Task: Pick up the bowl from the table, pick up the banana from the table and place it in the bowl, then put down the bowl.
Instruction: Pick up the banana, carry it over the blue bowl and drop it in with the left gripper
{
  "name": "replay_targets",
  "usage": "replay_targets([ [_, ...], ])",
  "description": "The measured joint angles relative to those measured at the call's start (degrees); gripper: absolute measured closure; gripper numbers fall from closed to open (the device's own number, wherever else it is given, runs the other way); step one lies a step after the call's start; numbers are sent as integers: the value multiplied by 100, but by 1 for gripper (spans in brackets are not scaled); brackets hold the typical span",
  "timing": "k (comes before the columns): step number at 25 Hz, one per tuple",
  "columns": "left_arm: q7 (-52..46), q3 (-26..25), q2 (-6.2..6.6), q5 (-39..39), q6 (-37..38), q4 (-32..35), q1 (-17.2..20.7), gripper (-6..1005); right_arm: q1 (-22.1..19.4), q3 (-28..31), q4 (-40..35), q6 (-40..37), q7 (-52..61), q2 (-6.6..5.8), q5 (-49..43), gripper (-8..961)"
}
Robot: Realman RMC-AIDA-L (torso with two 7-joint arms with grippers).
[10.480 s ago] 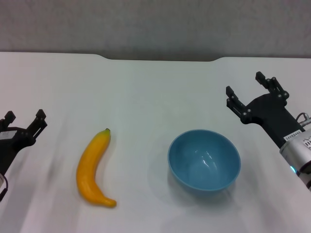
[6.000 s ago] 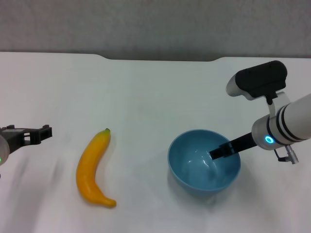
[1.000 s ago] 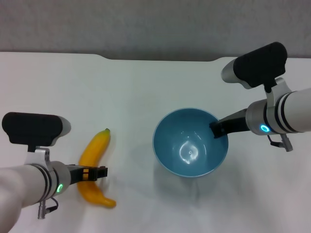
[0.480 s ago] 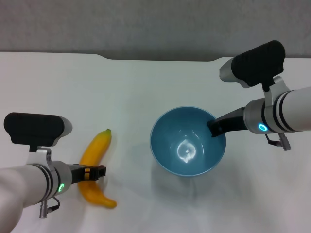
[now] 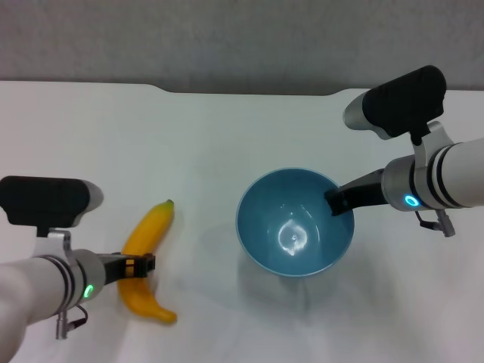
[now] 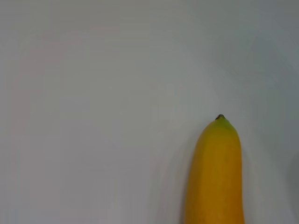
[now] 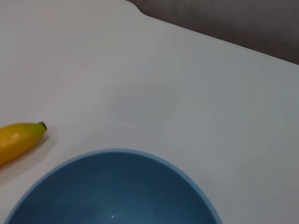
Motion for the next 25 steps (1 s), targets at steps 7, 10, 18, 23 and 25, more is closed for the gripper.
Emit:
replay_targets([
  [7, 61, -384, 27, 306, 54, -974, 545, 472, -59, 8, -82, -34, 0, 1, 28, 916],
  [10, 69, -406, 27, 372, 58, -1490, 721, 471, -68, 4, -101, -71, 0, 6, 48, 916],
  [18, 199, -78, 24, 365, 44, -2429, 950, 469, -154, -289, -399, -627, -157, 16, 682, 916],
  [23, 200, 205, 24, 378, -84, -2550, 898, 467, -91, -532, -680, -941, -432, 18, 1267, 916],
  [25, 201, 296, 21, 382, -166, -2559, 884, 466, -88, -618, -753, -1042, -460, 18, 1386, 916],
])
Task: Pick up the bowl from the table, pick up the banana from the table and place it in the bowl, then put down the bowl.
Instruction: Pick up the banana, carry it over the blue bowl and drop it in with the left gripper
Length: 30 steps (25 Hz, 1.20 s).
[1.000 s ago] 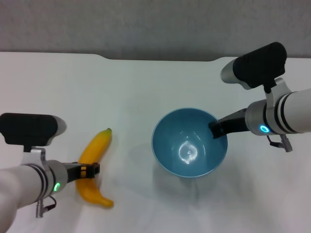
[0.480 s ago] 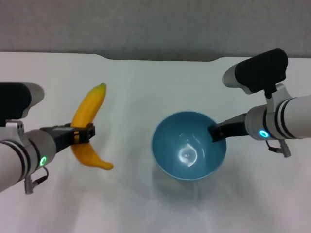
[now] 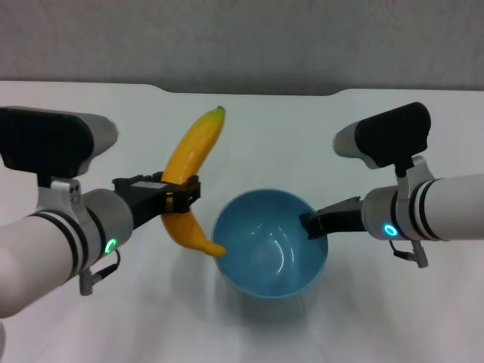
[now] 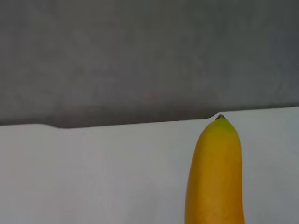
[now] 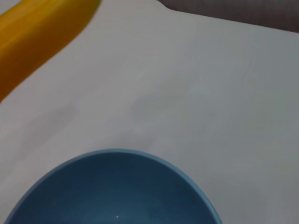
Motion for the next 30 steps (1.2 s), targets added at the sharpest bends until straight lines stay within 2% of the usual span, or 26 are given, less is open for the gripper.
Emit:
replay_targets([
  [7, 0, 211, 0, -17, -282, -9, 2, 464, 88, -42, -79, -44, -28, 0, 164, 917],
  [13, 2, 502, -8, 99, -388, -80, -32, 463, 409, -62, -119, -37, -19, 9, 237, 917],
  [30, -41, 531, -22, 124, -584, 99, -71, 458, 544, -198, -88, -105, -91, 7, 535, 917],
])
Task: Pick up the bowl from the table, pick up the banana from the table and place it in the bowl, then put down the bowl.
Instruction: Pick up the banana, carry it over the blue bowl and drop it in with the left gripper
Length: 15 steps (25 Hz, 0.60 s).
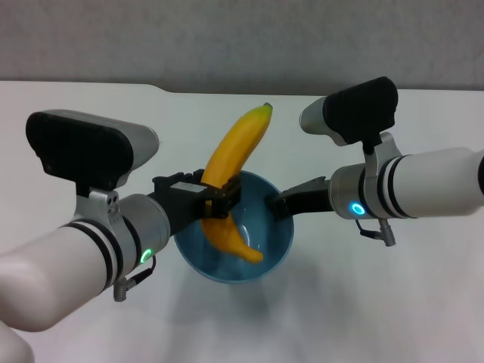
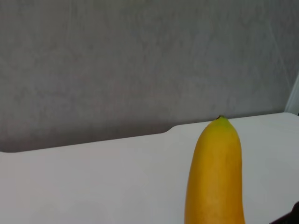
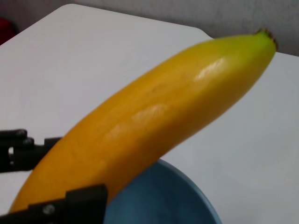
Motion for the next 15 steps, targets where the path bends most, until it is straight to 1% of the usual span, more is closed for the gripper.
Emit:
replay_targets([
  [15, 9, 23, 1, 63, -158, 267, -92, 453, 41, -25, -3, -1, -37, 2, 14, 917],
])
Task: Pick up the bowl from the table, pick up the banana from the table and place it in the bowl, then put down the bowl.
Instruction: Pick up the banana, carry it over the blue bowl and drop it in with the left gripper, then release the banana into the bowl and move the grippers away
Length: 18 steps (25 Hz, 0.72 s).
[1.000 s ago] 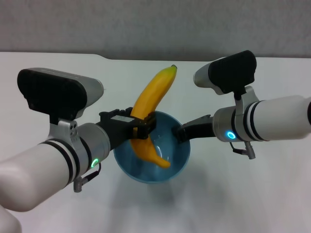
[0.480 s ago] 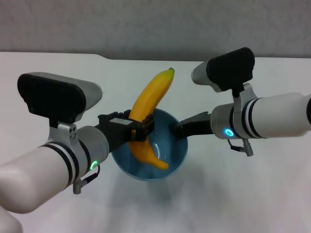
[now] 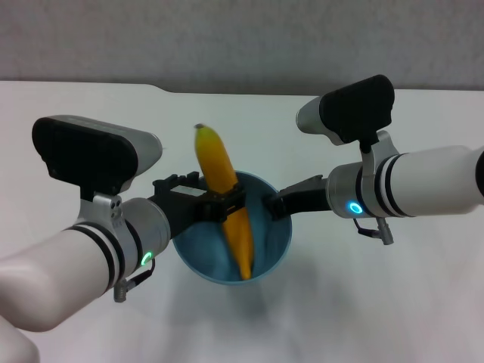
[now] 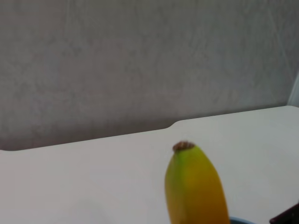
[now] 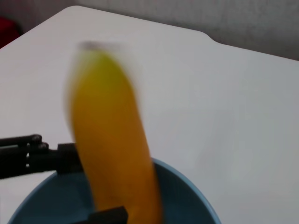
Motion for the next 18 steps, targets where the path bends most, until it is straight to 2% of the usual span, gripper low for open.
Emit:
replay_targets([
  [9, -11, -209, 9, 13, 14, -21, 113, 152, -37, 32, -104, 37, -1, 0, 6, 917],
  [11, -11, -368, 6, 110, 42, 11, 192, 96, 108, 63, -354, 104, 1, -6, 164, 917],
  [13, -41, -693, -10, 273, 62, 98, 371, 96, 179, 64, -443, 113, -4, -9, 218, 917],
  [18, -65, -985, -6, 304, 58, 214, 522, 96, 626, 209, -1071, 126, -38, -22, 433, 917],
])
